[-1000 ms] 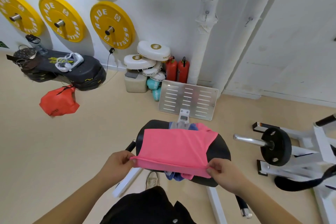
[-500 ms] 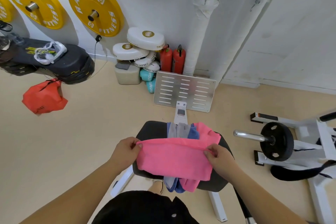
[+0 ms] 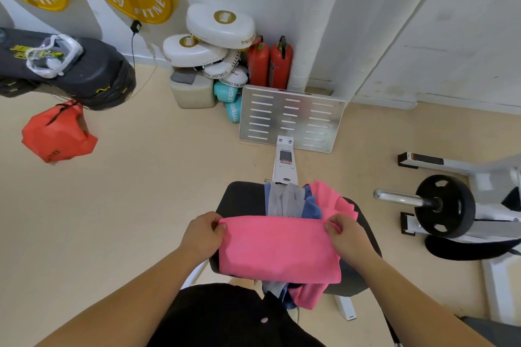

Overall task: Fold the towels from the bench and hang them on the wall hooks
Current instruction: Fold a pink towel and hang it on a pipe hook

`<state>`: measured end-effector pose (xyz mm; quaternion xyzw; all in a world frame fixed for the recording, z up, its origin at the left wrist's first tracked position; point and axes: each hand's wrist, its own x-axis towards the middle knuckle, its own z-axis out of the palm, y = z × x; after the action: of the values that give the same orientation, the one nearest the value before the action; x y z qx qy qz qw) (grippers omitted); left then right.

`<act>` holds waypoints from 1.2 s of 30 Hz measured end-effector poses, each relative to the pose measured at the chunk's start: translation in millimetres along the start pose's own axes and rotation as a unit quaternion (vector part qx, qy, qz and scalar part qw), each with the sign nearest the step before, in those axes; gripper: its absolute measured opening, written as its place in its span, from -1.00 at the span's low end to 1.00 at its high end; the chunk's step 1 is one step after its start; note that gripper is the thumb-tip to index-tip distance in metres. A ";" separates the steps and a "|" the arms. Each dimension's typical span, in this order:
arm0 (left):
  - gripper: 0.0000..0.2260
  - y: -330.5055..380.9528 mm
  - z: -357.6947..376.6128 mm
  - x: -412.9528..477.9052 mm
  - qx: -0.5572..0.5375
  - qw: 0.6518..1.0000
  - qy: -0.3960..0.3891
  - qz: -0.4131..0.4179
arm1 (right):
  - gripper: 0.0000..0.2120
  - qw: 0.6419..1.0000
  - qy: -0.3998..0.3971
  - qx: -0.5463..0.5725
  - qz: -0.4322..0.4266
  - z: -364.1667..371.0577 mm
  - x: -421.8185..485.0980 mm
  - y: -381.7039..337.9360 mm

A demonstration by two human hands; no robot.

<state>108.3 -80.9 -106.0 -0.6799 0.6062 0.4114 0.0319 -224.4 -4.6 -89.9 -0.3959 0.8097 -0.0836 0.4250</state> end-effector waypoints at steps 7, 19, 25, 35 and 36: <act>-0.88 2.0 0.8 3.2 0.055 0.998 -0.022 0.012 | -0.61 0.999 -0.029 -0.017 0.028 7.2 12.2 2.2; -0.91 14.4 0.0 -16.4 0.011 1.000 -0.023 -0.002 | -0.84 1.000 0.016 0.006 -0.020 -0.6 -16.5 4.7; -0.80 20.8 -24.4 -43.5 -0.119 0.992 -0.043 0.024 | -0.91 0.995 -0.040 0.086 -0.017 -17.7 -43.1 16.2; -0.91 30.6 -24.4 -114.2 -0.246 0.967 -0.057 0.035 | -0.85 0.965 0.022 0.260 -0.029 -48.8 -104.9 54.7; -0.87 34.4 -19.1 -122.0 -0.259 0.964 -0.045 0.040 | -0.85 0.960 0.038 0.275 -0.035 -47.1 -110.1 55.7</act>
<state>98.0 -3.0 -4.8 -0.6210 0.5034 0.5854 -0.1348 -255.9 101.7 -18.2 -0.2883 0.7564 -0.3331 0.4835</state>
